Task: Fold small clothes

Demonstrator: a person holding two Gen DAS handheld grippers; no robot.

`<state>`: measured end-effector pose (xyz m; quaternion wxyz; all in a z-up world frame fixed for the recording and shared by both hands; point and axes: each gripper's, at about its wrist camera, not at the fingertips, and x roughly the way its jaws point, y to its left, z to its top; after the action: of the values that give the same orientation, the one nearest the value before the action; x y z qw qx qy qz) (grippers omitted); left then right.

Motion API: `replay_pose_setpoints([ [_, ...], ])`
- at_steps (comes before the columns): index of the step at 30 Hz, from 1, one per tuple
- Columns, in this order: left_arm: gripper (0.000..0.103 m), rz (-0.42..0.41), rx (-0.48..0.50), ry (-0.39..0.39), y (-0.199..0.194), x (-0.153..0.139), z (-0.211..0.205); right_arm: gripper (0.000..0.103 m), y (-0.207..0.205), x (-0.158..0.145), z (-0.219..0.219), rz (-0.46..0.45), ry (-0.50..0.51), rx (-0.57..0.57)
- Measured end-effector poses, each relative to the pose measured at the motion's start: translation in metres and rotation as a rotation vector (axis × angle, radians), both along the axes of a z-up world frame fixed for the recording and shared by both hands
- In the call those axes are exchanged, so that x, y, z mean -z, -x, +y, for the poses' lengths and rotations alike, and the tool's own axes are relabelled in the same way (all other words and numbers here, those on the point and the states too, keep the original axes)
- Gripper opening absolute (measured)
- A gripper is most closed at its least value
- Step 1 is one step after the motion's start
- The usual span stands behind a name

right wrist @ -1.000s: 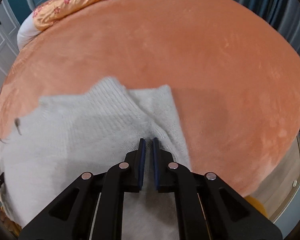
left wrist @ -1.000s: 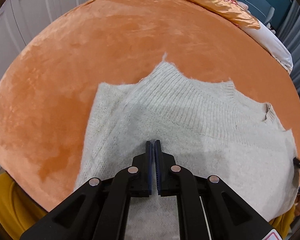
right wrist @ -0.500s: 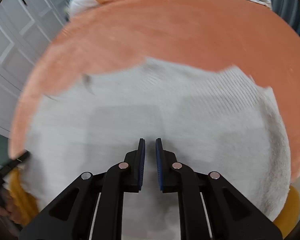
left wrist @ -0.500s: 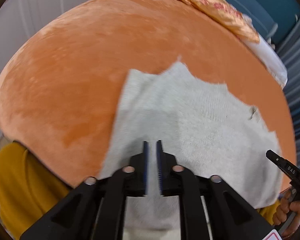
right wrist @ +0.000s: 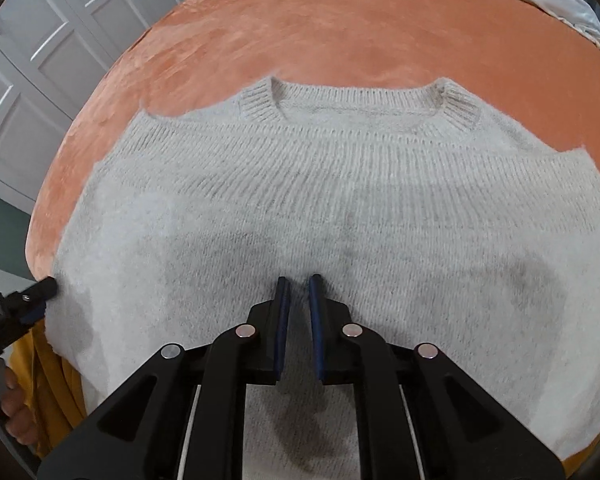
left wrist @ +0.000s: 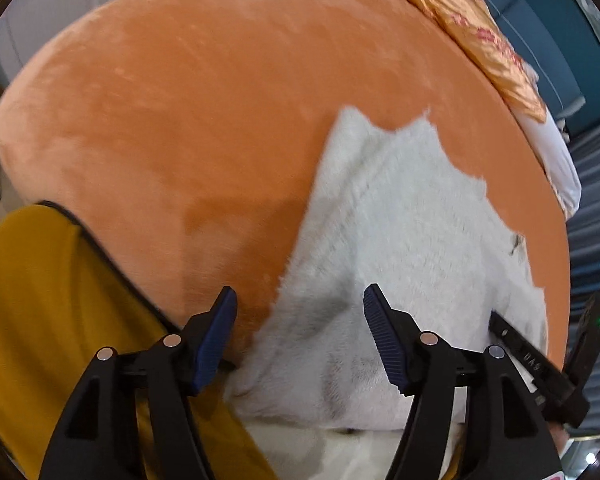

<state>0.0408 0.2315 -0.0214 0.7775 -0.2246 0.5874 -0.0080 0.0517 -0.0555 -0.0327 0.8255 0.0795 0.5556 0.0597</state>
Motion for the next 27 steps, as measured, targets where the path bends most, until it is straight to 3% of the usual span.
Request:
replay_pose_setpoints([
  [6,0.064,-0.009,0.02,-0.001,-0.012,0.015,-0.011,0.009,-0.002,0.003,0.005,-0.02,0.026,-0.016],
  [8,0.051,-0.02,0.022,0.013,-0.014,0.014,-0.012,0.009,-0.001,0.004,0.001,-0.023,0.01,-0.017],
  [10,0.024,-0.035,0.025,0.036,-0.015,0.008,-0.013,0.009,0.0,0.004,-0.003,-0.024,-0.024,-0.009],
  [11,0.015,-0.042,0.026,0.051,-0.015,0.003,-0.013,0.009,0.0,0.002,-0.005,-0.024,-0.037,-0.004],
  [14,0.012,-0.09,0.04,0.089,-0.012,-0.021,-0.018,0.01,0.009,-0.009,-0.018,-0.035,-0.106,0.034],
  [17,0.011,-0.185,0.12,0.096,-0.006,-0.063,-0.041,0.02,0.03,-0.024,-0.038,-0.079,-0.152,0.076],
  [23,0.011,-0.353,0.34,0.105,0.007,-0.14,-0.132,0.021,0.075,-0.034,-0.088,-0.096,-0.156,0.168],
  [27,0.011,-0.416,0.485,0.157,0.014,-0.166,-0.198,0.021,0.107,-0.04,-0.128,-0.111,-0.136,0.248],
])
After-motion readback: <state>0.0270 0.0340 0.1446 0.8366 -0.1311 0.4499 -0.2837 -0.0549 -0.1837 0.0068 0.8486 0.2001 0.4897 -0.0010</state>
